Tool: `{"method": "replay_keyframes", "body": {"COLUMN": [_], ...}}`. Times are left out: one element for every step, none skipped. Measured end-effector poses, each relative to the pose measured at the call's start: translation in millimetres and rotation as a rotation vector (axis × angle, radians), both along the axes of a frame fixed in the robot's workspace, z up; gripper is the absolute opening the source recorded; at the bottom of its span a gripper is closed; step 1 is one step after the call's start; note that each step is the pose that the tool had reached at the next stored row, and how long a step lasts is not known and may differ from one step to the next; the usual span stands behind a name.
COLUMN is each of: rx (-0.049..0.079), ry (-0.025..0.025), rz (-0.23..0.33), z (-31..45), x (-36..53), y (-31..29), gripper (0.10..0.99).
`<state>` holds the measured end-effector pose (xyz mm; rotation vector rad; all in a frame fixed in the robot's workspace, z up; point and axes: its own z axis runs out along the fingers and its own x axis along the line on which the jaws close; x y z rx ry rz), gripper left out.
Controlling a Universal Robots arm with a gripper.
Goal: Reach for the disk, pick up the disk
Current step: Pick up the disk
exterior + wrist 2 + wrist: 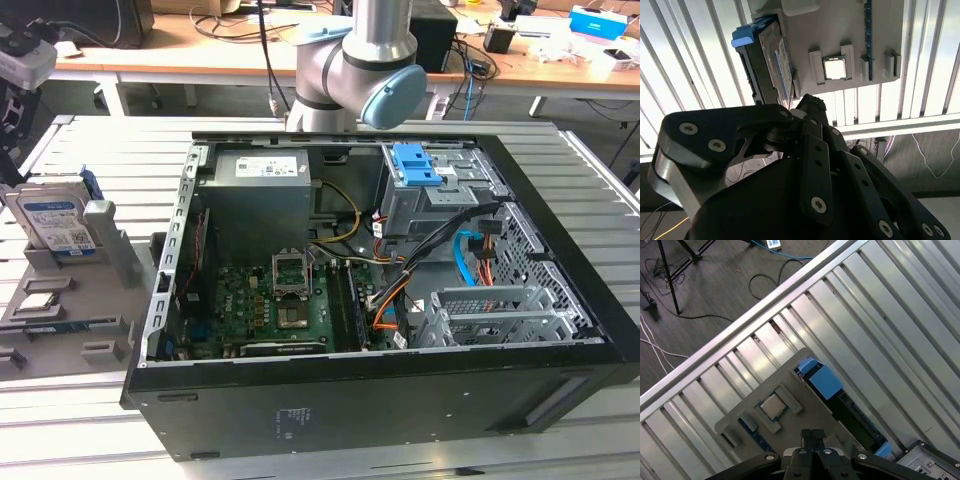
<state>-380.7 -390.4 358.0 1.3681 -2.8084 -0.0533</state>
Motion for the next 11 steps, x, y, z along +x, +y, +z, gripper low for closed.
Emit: {"method": "replay_keyframes", "body": {"rx": [0.000,0.000,0.000,0.000,0.000,0.000,0.000,0.000,0.000,0.000,0.000], "ry": [0.0000,0.0000,0.0000,0.0000,0.0000,0.0000,-0.0001,-0.0001,0.0000,0.0000,0.0000], "rz": [0.007,0.015,0.023,0.036,0.048,0.059,0.067,0.077,0.088,0.102,0.113], "z": [0.0,0.0,0.0,0.0,0.0,0.0,0.0,0.0,0.0,0.0,0.0], "x": [0.0,0.0,0.0,0.0,0.0,0.0,0.0,0.0,0.0,0.0,0.0], "y": [0.0,0.0,0.0,0.0,0.0,0.0,0.0,0.0,0.0,0.0,0.0], "gripper": [0.106,0.106,0.106,0.106,0.106,0.106,0.106,0.106,0.106,0.106,0.106]}}
